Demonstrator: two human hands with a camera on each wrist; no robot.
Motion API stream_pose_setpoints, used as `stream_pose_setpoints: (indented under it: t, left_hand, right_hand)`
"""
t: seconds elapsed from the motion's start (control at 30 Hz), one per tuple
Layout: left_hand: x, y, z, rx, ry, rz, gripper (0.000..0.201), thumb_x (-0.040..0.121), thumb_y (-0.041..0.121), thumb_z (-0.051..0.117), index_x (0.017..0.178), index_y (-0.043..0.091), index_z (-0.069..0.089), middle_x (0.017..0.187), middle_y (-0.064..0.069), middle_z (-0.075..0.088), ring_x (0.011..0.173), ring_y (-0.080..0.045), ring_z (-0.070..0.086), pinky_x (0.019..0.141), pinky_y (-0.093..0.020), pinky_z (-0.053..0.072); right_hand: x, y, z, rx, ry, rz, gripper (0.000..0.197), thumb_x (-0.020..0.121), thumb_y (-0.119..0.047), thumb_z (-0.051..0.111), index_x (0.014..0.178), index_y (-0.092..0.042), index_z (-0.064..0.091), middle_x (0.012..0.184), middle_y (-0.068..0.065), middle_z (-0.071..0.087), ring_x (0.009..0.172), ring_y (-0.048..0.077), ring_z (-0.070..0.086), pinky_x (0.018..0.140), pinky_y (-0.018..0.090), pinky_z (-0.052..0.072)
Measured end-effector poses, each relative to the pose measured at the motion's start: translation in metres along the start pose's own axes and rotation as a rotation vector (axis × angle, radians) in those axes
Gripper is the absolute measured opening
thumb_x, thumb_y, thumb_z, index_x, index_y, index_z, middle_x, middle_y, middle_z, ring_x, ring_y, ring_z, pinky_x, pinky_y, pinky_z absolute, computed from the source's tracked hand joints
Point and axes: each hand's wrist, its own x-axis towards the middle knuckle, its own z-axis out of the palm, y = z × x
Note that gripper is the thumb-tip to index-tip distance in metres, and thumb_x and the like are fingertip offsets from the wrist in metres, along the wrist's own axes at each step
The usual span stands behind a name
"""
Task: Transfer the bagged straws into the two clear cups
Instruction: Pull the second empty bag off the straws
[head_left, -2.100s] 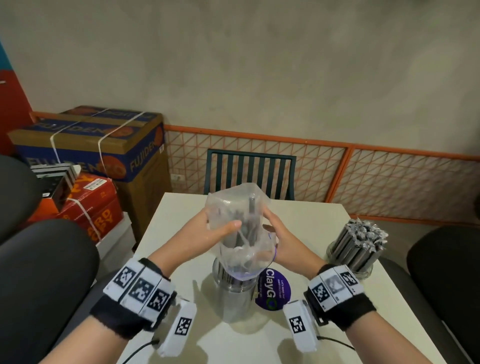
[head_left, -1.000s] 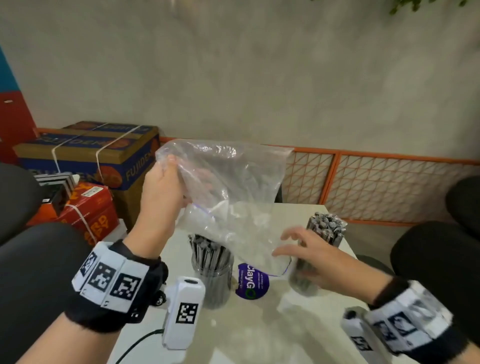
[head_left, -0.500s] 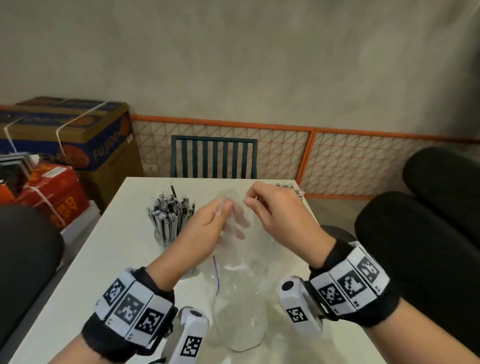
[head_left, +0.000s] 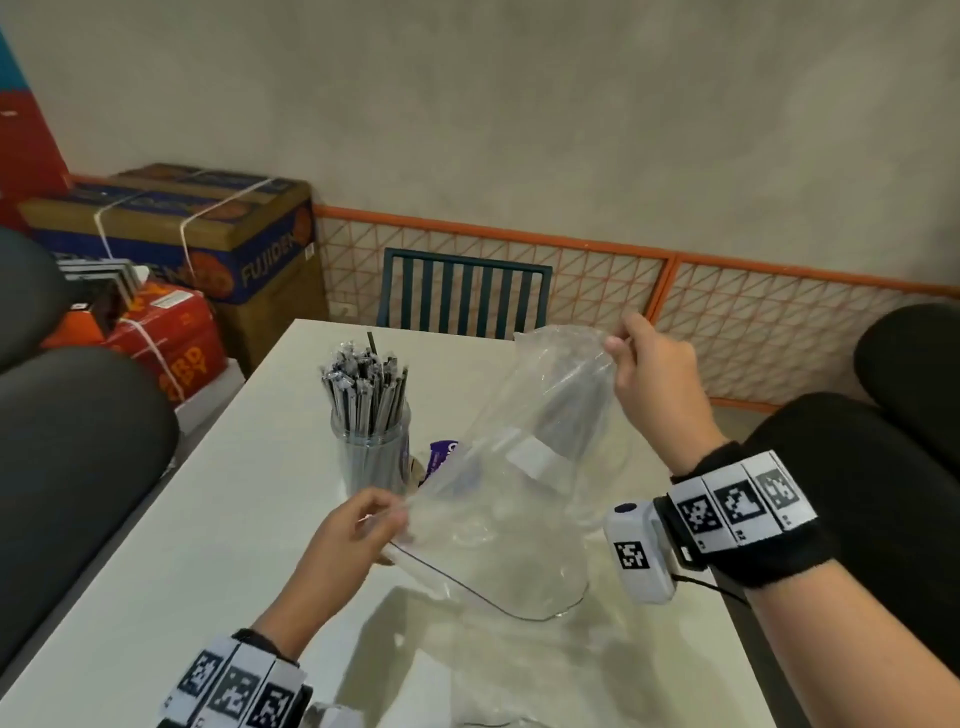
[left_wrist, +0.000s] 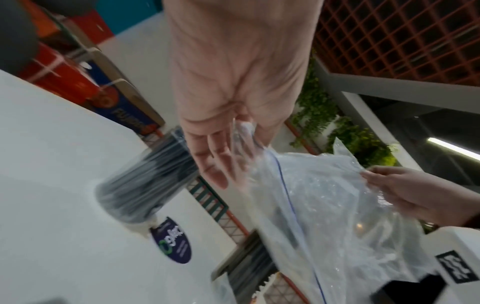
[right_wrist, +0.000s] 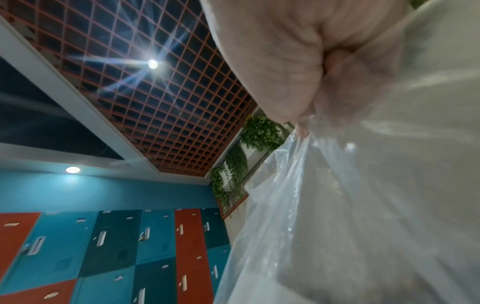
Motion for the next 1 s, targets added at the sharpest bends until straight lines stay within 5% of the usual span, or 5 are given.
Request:
stream_pose_setpoints:
  t: [0.2,0.43,0.63,0.8,1.0]
  left_hand:
    - [-0.03,-0.03,0.009,0.023,0.125,-0.124,0.025,0.092,-0.006,0.041,0.074,0.006,0.053,0.071,-0.01,0.054,0.068,-0.019,0.058,0.057,-0.024,0.048]
    - [-0.012,0.068,0.069,0.039,-0.087,0.058,0.085,0.077,0.041,0.067,0.145,0.03,0.017,0.128,0.012,0.043,0.122,-0.004,0.04,0.101,-0.023,0.03]
    - [0.009,0.109,0.08,-0.088,-0.032,0.175,0.013,0.093,0.025,0.053,0.098,0.016,0.061,0.091,0.01,0.066,0.083,-0.006,0.063,0.069,-0.006,0.046]
    - [0.011,0.118,0.076,-0.328,-0.001,0.167,0.011,0.093,0.023,0.05,0.092,0.02,0.061,0.094,0.005,0.064,0.078,-0.004,0.062,0.08,-0.021,0.049]
    - [0.015,0.107,0.065,-0.5,-0.03,0.007,0.035,0.093,0.026,0.051,0.123,0.011,0.051,0.121,-0.012,0.061,0.108,-0.026,0.06,0.097,-0.047,0.046]
  right_hand:
    - [0.006,0.021,-0.019,0.045,0.001,0.102,0.017,0.098,-0.017,0.041,0.099,-0.008,0.055,0.085,0.009,0.059,0.061,0.0,0.042,0.052,0.012,0.028]
    - [-0.028,-0.022,-0.004,0.006,-0.294,-0.14,0.017,0.097,-0.022,0.044,0.1,-0.011,0.057,0.084,0.001,0.057,0.075,0.014,0.053,0.065,0.021,0.043]
    - [-0.036,0.006,-0.066,0.086,-0.109,-0.043,0.064,0.082,-0.048,0.056,0.137,-0.021,0.042,0.126,0.001,0.05,0.113,0.013,0.049,0.1,0.033,0.042]
    - [-0.095,0.057,-0.04,0.516,-0.271,0.391,0.109,0.066,-0.048,0.07,0.149,-0.029,0.003,0.154,-0.005,0.026,0.138,0.012,0.028,0.107,0.033,0.028]
    - [-0.122,0.068,0.04,0.55,-0.458,0.266,0.035,0.089,-0.019,0.062,0.122,-0.016,0.053,0.116,-0.005,0.062,0.111,0.011,0.056,0.083,0.005,0.04]
